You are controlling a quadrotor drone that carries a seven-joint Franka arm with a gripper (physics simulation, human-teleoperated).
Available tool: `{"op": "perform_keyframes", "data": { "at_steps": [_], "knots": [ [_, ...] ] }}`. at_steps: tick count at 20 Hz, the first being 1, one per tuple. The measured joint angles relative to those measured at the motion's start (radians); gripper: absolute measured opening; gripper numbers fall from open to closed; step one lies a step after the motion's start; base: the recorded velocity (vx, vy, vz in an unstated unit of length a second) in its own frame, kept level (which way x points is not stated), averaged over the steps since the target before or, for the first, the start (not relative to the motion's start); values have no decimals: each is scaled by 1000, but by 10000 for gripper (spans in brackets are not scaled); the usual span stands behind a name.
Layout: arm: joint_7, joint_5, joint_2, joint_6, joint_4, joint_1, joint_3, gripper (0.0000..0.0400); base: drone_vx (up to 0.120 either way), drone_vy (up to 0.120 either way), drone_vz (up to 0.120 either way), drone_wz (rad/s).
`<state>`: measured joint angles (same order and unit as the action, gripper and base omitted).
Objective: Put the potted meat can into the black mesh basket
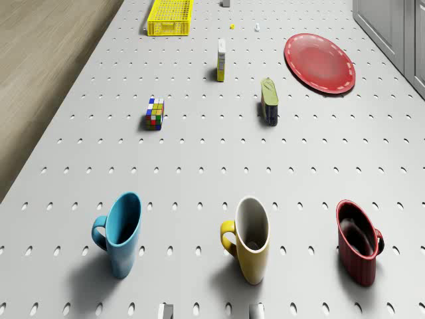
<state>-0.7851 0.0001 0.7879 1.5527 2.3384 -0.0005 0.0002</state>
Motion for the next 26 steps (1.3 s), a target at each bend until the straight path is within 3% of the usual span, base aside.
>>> {"op": "perform_keyframes", "data": {
  "at_steps": [4, 12, 18, 26],
  "knots": [
    [1, 1, -13, -69, -85, -2, 1, 400, 0, 0, 0, 0],
    [2, 2, -65, -162, -236, -4, 3, 400, 115, -115, 0, 0],
    [3, 2, -82, -187, -283, -6, 3, 400, 120, -120, 0, 0],
    [3, 2, -85, -190, -296, -7, 4, 400, 120, -120, 0, 0]
  ]
}}
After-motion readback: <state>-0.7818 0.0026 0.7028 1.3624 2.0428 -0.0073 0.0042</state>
